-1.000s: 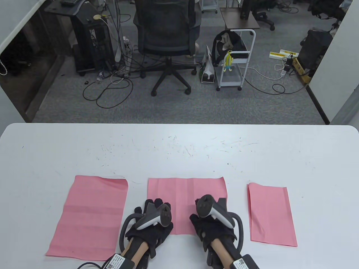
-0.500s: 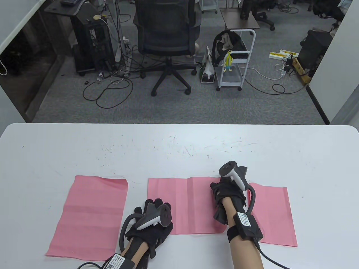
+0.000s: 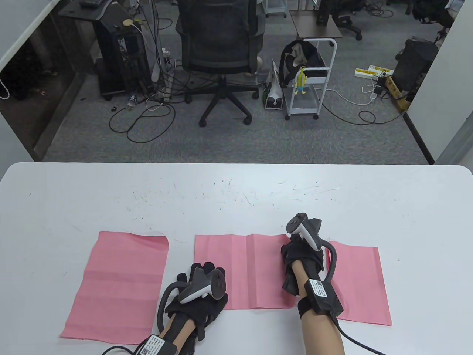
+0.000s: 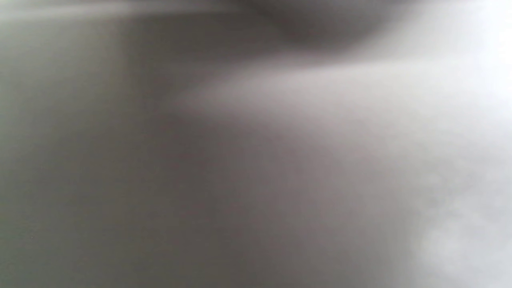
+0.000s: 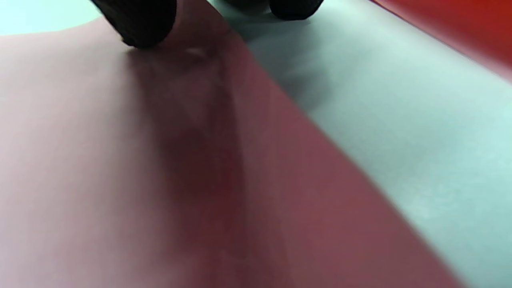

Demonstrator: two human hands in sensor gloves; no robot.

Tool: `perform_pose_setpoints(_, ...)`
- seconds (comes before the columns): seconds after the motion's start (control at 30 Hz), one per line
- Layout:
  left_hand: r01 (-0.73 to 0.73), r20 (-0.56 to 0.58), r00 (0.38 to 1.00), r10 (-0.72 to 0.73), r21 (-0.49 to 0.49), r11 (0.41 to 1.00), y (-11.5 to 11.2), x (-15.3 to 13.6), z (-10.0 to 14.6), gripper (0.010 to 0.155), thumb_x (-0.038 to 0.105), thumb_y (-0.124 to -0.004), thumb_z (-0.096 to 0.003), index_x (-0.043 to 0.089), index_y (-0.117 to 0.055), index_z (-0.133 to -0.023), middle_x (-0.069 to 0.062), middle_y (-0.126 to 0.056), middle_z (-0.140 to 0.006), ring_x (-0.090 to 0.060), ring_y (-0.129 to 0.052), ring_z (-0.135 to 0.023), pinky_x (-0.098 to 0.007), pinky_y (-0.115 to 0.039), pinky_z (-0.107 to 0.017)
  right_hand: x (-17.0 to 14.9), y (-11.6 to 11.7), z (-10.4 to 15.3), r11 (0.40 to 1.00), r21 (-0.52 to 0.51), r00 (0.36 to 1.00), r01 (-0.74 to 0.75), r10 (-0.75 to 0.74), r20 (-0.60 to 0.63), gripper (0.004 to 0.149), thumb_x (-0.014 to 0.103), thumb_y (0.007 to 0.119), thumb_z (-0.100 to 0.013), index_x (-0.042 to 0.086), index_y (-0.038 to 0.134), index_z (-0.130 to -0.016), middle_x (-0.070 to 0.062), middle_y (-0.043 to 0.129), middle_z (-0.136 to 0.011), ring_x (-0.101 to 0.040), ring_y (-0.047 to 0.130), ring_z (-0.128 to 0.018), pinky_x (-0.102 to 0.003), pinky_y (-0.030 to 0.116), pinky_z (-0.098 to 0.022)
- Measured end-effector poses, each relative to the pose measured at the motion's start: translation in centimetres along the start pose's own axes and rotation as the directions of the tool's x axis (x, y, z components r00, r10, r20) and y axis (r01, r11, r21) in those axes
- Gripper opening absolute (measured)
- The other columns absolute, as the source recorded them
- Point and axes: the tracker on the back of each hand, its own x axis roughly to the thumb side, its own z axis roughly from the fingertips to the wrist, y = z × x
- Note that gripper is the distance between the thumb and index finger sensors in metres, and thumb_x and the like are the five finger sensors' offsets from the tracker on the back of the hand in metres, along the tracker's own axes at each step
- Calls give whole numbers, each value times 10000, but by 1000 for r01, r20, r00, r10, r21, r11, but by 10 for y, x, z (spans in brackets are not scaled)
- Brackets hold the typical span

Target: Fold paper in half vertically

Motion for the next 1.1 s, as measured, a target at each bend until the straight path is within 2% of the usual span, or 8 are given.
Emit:
perform_pose_setpoints(0.13,-1,1,1000,1,0,1000,0,0,0,771,665,-329,-517,369,69,-1108,30,139,-1195,-347,80,-1115,-662,-112,-810,-10,-6,6,975,110,973,194,-205,104,482,501,691,-500,261,655,-917,-43,503,-1122,-341,469,-1040,-506,545,-745)
perform_pose_setpoints(0.33,-1,1,1000,1,0,1000,0,0,0,772,664,-329,-517,367,68,-1109,30,139,-1195,-347,80,-1115,-662,-113,-810,-37,-10,16,805,385,809,451,-551,205,551,510,662,-508,210,645,-970,-107,585,-1097,-400,597,-996,-547,584,-712)
perform_pose_setpoints(0.53,-1,1,1000,1,0,1000,0,0,0,773,665,-329,-517,368,70,-1108,32,140,-1195,-348,80,-1115,-663,-113,-810,-44,7,32,552,620,516,557,-815,262,632,512,624,-518,183,536,-1050,-142,522,-1121,-430,572,-1000,-566,565,-714)
perform_pose_setpoints(0.6,-1,1,1000,1,-1,1000,0,0,0,772,665,-329,-517,368,69,-1108,31,141,-1194,-347,80,-1115,-662,-112,-810,-39,13,41,524,645,456,556,-841,291,637,506,614,-521,190,508,-1064,-141,501,-1129,-429,550,-1010,-570,550,-721)
perform_pose_setpoints(0.8,-3,2,1000,3,0,1000,0,0,0,772,664,-329,-517,367,69,-1109,30,140,-1194,-346,80,-1114,-662,-110,-809,-9,33,74,639,614,440,464,-768,466,617,485,599,-529,224,476,-1075,-112,483,-1142,-409,490,-1042,-581,495,-751)
perform_pose_setpoints(0.93,-3,2,1000,3,0,1000,0,0,0,771,665,-329,-516,371,70,-1107,31,141,-1195,-348,81,-1114,-662,-111,-809,11,54,82,795,492,576,356,-601,554,585,446,622,-536,263,477,-1072,-86,480,-1148,-382,446,-1062,-584,451,-767)
perform_pose_setpoints(1.03,-3,2,1000,3,1,1000,0,0,0,772,664,-328,-517,367,68,-1108,28,141,-1194,-347,82,-1114,-663,-110,-808,28,77,90,956,247,728,158,-281,625,585,445,633,-532,328,442,-1073,-33,434,-1168,-340,373,-1086,-580,404,-783)
perform_pose_setpoints(1.1,-2,2,1000,2,3,1000,0,0,0,772,664,-327,-516,367,68,-1109,31,140,-1195,-347,81,-1114,-662,-110,-809,38,89,94,992,126,770,11,-89,632,595,454,635,-528,361,407,-1070,-1,372,-1179,-305,319,-1095,-546,361,-796)
